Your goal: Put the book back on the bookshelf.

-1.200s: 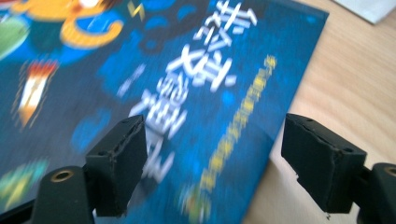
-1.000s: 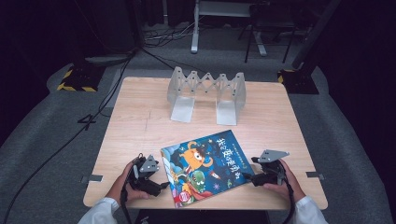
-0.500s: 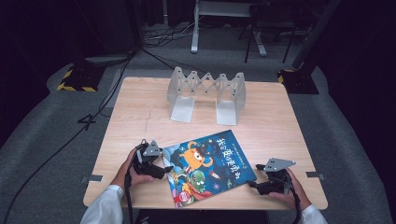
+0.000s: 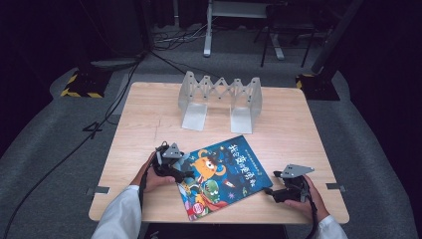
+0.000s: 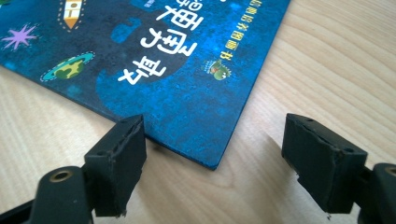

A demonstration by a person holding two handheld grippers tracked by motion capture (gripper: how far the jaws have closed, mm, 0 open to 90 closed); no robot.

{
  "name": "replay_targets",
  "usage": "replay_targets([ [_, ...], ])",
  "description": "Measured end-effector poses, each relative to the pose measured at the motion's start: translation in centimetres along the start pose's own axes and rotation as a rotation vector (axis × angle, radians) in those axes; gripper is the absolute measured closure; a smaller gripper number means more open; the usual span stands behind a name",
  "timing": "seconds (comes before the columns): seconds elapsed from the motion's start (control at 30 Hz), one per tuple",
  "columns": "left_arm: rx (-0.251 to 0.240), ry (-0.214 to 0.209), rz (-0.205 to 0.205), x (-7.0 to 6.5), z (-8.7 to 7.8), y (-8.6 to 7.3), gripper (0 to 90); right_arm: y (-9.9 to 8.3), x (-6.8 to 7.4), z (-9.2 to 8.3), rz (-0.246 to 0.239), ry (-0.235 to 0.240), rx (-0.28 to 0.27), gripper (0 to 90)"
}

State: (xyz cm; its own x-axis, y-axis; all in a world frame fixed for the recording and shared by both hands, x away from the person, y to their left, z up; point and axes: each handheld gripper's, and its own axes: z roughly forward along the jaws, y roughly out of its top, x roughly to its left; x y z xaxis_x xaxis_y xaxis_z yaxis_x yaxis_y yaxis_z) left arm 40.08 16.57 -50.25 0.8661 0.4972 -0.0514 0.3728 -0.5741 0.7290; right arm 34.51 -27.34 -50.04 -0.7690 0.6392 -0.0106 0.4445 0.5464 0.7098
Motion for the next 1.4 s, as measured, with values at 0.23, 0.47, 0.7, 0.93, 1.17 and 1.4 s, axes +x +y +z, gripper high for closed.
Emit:
replay_targets([
  [0.23,0.009,0.008,-0.011,-0.7,-0.6,-0.5,15.0,0.5,-0.7,0.5,0.042,-0.051,0.003,18.7],
  [0.47,0.001,0.029,-0.023,-2.4,-1.6,-1.7,15.1,0.9,-1.1,0.9,0.064,-0.087,0.014,15.0],
  [0.7,0.025,0.009,-0.01,-4.5,-2.6,-2.5,15.3,0.8,-0.6,0.6,0.076,-0.109,-0.004,27.0],
  [0.93,0.05,-0.016,0.015,-6.3,-3.5,-3.1,17.6,1.3,0.9,1.0,0.024,-0.079,0.008,27.9],
  [1.17,0.032,-0.029,0.033,-7.7,-4.3,-4.1,21.7,2.8,0.2,2.3,0.039,-0.107,0.02,27.2],
  [1.4,0.023,0.036,0.023,-8.2,-5.4,-5.1,22.6,4.3,-0.8,3.8,0.05,-0.126,0.027,25.1],
])
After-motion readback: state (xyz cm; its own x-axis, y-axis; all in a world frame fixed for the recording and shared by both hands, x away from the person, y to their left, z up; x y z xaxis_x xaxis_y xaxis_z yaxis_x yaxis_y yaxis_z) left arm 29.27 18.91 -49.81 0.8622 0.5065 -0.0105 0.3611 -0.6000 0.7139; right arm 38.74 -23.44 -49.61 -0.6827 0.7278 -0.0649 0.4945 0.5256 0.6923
